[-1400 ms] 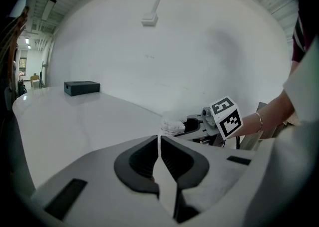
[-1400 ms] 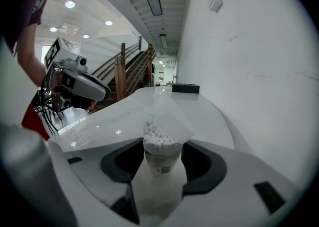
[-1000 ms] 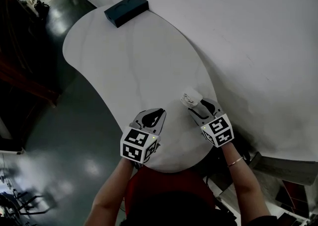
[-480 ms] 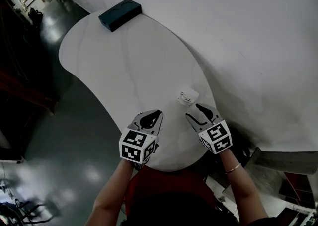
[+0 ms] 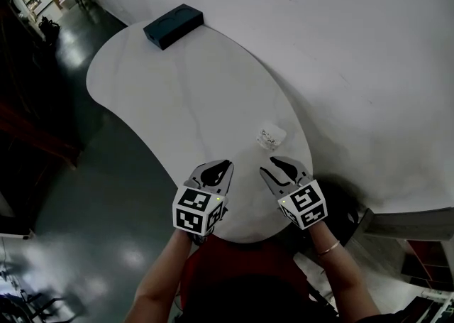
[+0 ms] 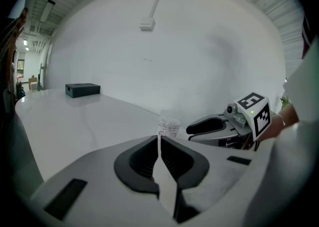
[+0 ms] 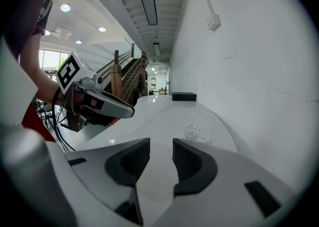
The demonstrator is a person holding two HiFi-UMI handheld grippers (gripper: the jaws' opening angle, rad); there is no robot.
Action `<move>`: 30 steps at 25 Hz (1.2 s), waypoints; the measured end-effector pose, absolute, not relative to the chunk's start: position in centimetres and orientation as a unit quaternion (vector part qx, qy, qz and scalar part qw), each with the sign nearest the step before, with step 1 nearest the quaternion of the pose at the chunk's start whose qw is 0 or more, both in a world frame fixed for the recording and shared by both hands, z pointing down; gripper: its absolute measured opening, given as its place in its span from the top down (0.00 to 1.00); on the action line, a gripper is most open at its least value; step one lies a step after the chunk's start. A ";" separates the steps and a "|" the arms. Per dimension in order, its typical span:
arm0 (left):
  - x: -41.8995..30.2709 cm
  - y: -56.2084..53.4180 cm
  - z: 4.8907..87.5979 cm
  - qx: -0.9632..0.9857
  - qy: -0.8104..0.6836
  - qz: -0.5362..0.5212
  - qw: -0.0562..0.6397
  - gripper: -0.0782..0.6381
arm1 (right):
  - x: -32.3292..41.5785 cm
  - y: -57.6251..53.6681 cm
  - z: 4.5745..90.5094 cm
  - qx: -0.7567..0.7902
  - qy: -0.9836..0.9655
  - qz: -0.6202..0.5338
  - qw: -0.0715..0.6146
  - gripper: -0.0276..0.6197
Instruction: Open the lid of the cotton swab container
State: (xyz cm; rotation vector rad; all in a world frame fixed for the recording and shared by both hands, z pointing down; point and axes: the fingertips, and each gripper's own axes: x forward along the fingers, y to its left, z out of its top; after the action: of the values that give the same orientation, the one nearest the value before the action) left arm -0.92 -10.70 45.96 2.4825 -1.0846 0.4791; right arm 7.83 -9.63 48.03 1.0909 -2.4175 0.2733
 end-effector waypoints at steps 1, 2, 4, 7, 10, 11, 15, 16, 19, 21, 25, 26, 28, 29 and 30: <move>-1.2 -10.6 45.9 0.885 -0.388 0.170 0.194 0.84 | 7.3 -9.4 47.8 0.397 -0.882 0.098 0.233 0.73; -1.5 -10.5 45.9 0.885 -0.389 0.170 0.194 0.84 | 6.9 -9.3 47.6 0.396 -0.883 0.097 0.231 0.74; -1.9 -10.4 45.9 0.884 -0.391 0.169 0.192 0.84 | 6.3 -9.1 47.2 0.397 -0.884 0.095 0.229 0.77; -2.6 -10.3 45.6 0.883 -0.395 0.168 0.188 0.84 | 5.3 -8.9 46.5 0.397 -0.885 0.091 0.226 0.81; -3.4 -9.9 45.4 0.882 -0.400 0.165 0.188 0.84 | 4.4 -8.5 46.1 0.396 -0.886 0.088 0.222 0.84; -3.7 -9.8 45.4 0.881 -0.403 0.163 0.188 0.84 | 4.1 -8.3 46.0 0.395 -0.887 0.087 0.221 0.85; -5.3 -9.3 44.9 0.880 -0.407 0.161 0.185 0.84 | 2.6 -7.9 45.4 0.394 -0.889 0.085 0.218 0.87; -5.5 -9.2 44.8 0.880 -0.408 0.161 0.184 0.84 | 2.3 -7.8 45.2 0.394 -0.889 0.084 0.218 0.88; -6.2 -8.8 44.5 0.880 -0.410 0.157 0.181 0.84 | 1.8 -7.3 45.0 0.398 -0.888 0.081 0.216 0.89; -6.6 -8.6 44.3 0.881 -0.410 0.154 0.178 0.84 | 1.5 -7.0 44.7 0.405 -0.886 0.078 0.214 0.90; -7.1 -8.0 43.7 0.884 -0.408 0.148 0.172 0.84 | 1.2 -6.6 43.9 0.429 -0.877 0.085 0.198 0.92; -7.2 -7.9 43.6 0.885 -0.408 0.147 0.171 0.84 | 1.2 -6.5 43.7 0.435 -0.875 0.089 0.194 0.92; -7.5 -7.6 43.4 0.886 -0.407 0.143 0.169 0.84 | 1.0 -6.2 43.4 0.444 -0.871 0.094 0.187 0.93; -7.6 -7.5 43.3 0.887 -0.406 0.142 0.168 0.84 | 1.0 -6.0 43.3 0.449 -0.869 0.094 0.185 0.93; -7.7 -7.4 43.2 0.888 -0.405 0.141 0.168 0.84 | 0.9 -5.9 43.1 0.454 -0.867 0.094 0.183 0.93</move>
State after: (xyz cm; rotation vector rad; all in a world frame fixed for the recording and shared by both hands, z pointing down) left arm -7.69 -7.45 43.18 2.5250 -1.1518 0.4007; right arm 0.91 -5.89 43.15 1.2822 -2.4459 0.2642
